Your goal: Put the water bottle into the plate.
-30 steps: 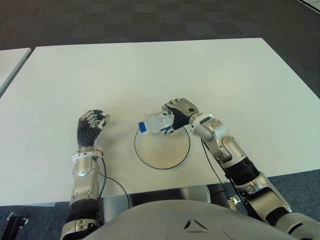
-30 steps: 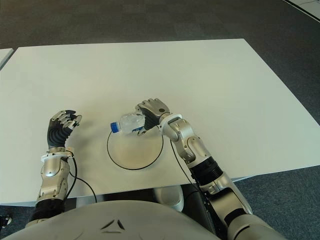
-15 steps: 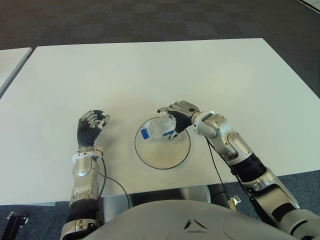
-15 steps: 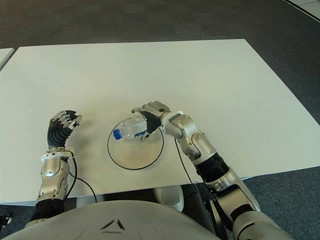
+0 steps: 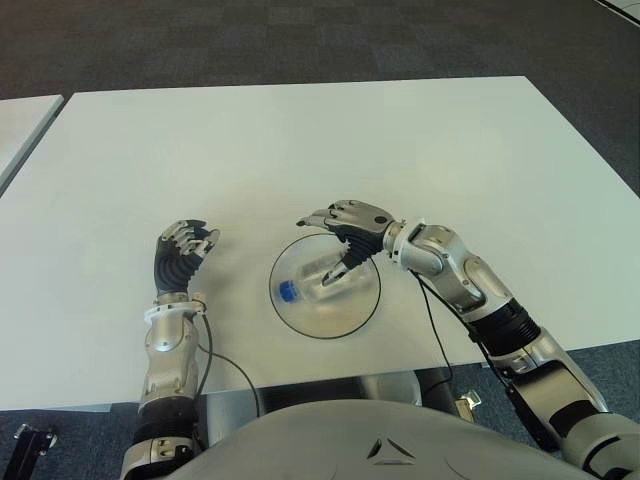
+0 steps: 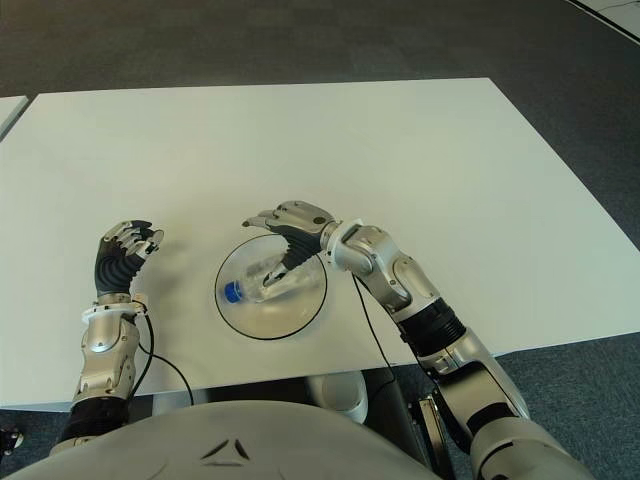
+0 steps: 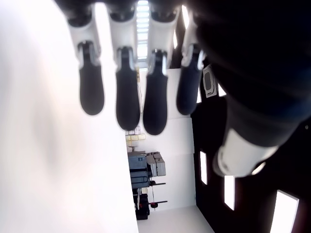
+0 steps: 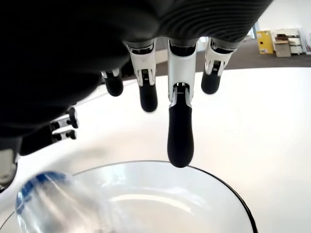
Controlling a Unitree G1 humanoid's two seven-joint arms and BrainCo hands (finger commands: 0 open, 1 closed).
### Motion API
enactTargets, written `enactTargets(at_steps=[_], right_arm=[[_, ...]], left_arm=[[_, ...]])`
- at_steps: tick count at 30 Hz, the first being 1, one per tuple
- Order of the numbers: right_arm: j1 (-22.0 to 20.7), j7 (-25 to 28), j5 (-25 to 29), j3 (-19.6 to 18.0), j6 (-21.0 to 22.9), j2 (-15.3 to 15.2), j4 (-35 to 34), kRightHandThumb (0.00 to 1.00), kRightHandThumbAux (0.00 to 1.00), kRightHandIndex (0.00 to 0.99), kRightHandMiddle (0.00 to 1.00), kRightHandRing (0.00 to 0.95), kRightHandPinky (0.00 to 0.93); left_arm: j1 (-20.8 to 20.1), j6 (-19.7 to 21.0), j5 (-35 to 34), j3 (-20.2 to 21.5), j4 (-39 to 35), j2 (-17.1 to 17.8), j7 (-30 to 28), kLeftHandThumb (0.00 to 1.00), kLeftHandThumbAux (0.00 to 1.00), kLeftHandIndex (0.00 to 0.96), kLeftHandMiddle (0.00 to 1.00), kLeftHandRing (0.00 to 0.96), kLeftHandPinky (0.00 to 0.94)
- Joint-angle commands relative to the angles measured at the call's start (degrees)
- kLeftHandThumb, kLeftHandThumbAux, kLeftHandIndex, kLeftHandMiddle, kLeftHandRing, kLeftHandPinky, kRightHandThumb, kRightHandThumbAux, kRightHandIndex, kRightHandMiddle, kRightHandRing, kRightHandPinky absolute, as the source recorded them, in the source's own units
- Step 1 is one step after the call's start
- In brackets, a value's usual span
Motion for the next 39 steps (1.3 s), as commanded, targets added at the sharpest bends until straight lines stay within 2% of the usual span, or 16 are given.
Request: enactTargets(at_steps=[1,6,10,19,32,39], right_arm=[[0.4,-2.5,2.2,-1.1,-2.6,-0.3,1.3,0.500,0.340,0.000,0.000,0.000,0.000],[1.2,-5.3,2.7,-1.6,-4.4,-0.2,1.8,0.499,0.267,0.000,0.000,0.000,0.000],[1.8,-8.7,2.1,-1.7,-5.8,0.1,2.7,0.483,0.225,0.000,0.000,0.000,0.000],[2.0,-11.3,2.7,-1.8,-7.7,0.1,3.7,0.462,0.177,0.000,0.000,0.000,0.000],[2.4,-12.1,6.2,-2.8,-9.5,0.6,4.8,0.428,0.156,0.000,0.000,0.000,0.000],[3.7,-14.9,7.7,-4.8,-9.6,1.6,4.3,0.404,0.169,0.000,0.000,0.000,0.000]], left_arm=[[-0.4,0.3,1.0,0.2,0.3,0.2,0.9,0.707,0.712,0.432,0.553,0.531,0.519],[-0.5,0.0,0.9,0.3,0.7,0.3,0.5,0.706,0.712,0.432,0.556,0.534,0.518],[-0.4,1.2,0.0,0.3,0.4,0.4,-0.2,0.706,0.712,0.432,0.552,0.535,0.499],[-0.9,0.7,1.2,0.4,1.0,0.1,1.5,0.706,0.712,0.432,0.548,0.527,0.510],[-0.5,-0.5,-0.4,0.0,0.7,-0.1,-0.1,0.708,0.711,0.432,0.550,0.532,0.516],[-0.5,0.0,-1.8,0.1,0.8,0.1,-1.3,0.707,0.712,0.432,0.544,0.527,0.513]])
